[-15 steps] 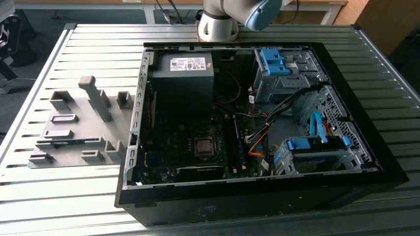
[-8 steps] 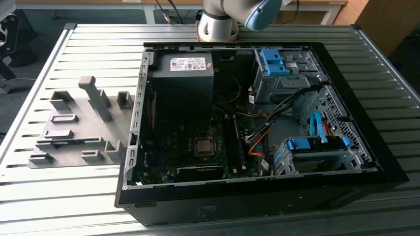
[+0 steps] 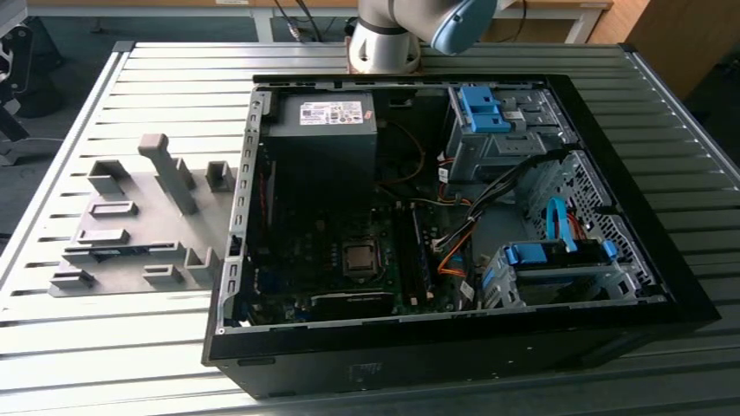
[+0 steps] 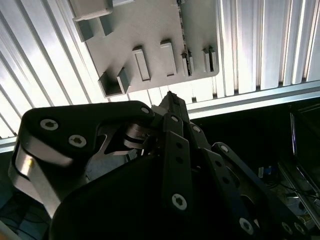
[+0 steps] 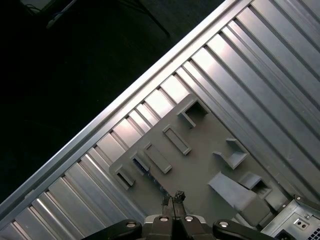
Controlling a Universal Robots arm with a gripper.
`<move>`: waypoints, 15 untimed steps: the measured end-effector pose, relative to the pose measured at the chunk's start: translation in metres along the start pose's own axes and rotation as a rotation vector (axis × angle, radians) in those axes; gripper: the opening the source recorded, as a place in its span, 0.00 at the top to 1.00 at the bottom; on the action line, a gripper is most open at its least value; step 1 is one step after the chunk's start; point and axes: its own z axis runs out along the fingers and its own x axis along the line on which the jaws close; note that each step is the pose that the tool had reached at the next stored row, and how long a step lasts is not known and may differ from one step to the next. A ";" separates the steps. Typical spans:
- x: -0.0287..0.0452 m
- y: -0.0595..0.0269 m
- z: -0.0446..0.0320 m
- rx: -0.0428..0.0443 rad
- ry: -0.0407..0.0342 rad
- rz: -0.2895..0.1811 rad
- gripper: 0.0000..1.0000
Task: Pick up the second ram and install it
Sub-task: 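Pick up the second ram and move it above second insertion slot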
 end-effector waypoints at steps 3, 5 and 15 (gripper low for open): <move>0.0000 0.0000 0.0000 0.0000 0.0000 0.000 0.89; 0.0000 0.0000 0.0000 0.0000 0.0001 0.000 0.89; 0.0006 0.0004 0.0000 -0.0011 0.0026 -0.062 0.89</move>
